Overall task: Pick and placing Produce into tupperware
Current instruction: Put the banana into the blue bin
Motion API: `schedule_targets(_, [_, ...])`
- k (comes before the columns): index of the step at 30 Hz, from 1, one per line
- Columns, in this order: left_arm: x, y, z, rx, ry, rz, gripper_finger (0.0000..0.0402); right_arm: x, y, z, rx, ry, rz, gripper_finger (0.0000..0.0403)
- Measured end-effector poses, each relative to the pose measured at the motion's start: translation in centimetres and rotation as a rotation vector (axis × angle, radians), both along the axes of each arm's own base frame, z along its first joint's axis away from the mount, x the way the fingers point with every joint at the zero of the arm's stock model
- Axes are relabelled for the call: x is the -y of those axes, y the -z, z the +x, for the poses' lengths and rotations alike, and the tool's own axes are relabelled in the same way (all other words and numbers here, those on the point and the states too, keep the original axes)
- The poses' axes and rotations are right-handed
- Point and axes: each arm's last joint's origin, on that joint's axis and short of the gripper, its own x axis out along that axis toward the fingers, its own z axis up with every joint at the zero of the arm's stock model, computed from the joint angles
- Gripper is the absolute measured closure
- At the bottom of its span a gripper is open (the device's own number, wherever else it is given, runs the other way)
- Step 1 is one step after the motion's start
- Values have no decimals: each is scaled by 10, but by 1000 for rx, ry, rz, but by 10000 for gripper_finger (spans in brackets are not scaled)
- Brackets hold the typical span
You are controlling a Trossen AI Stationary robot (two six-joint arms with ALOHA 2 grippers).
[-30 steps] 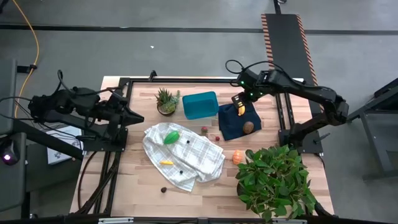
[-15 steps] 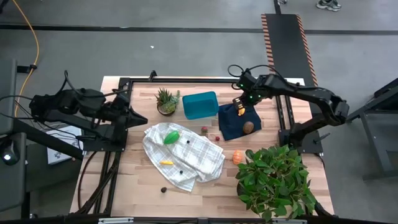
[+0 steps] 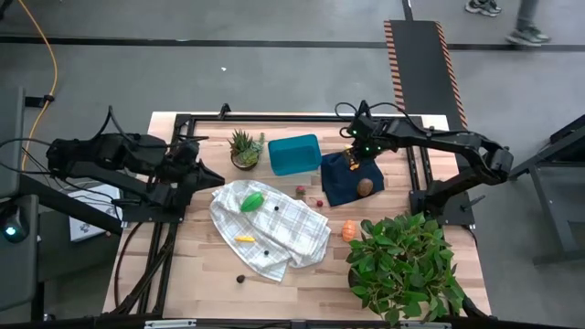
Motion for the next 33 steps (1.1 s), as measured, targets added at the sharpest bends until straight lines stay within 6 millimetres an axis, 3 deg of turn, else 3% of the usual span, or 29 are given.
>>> schedule_targets(7, [0, 2, 5, -16, -1, -1, 355, 3, 13, -1, 38, 44, -25, 185])
schedule_targets(23, [0, 2, 6, -18, -10, -20, 355, 19, 20, -4, 71, 80, -47, 185])
schedule_targets(33, [0, 2, 6, -19, -10, -20, 355, 25, 48, 7, 21, 63, 29, 185])
